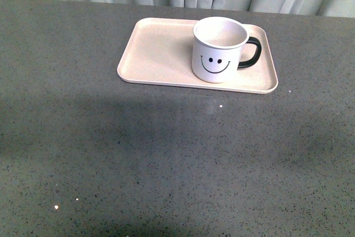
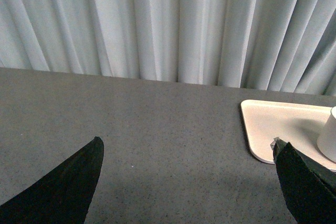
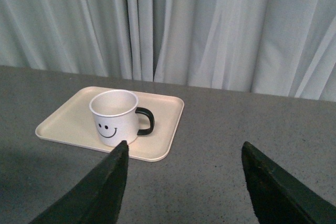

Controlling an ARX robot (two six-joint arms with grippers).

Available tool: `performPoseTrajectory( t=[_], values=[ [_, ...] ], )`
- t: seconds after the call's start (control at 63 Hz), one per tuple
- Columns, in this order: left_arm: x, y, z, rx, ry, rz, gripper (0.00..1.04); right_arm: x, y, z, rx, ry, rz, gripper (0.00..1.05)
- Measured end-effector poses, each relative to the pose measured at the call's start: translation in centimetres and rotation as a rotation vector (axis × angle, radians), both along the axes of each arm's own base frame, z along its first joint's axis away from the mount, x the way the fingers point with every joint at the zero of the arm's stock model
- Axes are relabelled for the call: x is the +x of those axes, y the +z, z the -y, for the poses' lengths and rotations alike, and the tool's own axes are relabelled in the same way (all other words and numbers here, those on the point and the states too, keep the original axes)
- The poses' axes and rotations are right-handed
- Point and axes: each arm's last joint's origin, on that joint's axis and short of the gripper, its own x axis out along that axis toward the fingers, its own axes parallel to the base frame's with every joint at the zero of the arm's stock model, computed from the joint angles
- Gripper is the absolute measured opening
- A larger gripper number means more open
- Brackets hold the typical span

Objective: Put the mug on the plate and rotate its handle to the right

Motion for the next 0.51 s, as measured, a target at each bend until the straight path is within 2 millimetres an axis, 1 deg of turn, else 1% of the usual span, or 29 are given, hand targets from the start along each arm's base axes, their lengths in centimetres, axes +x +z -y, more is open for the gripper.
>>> performPoseTrajectory(
  t=[0.063, 0.079, 0.508],
  values=[
    [0.0, 0.0, 0.0, 0.0, 0.0, 0.0, 0.95, 0.0, 0.0, 0.0, 0.0, 0.0, 0.0, 0.94],
    [0.0, 0.0, 0.0, 0.0, 0.0, 0.0, 0.95, 0.0, 0.0, 0.0, 0.0, 0.0, 0.0, 0.96],
    [0.0, 0.0, 0.0, 0.0, 0.0, 0.0, 0.95, 0.0, 0.0, 0.0, 0.0, 0.0, 0.0, 0.96]
  ],
)
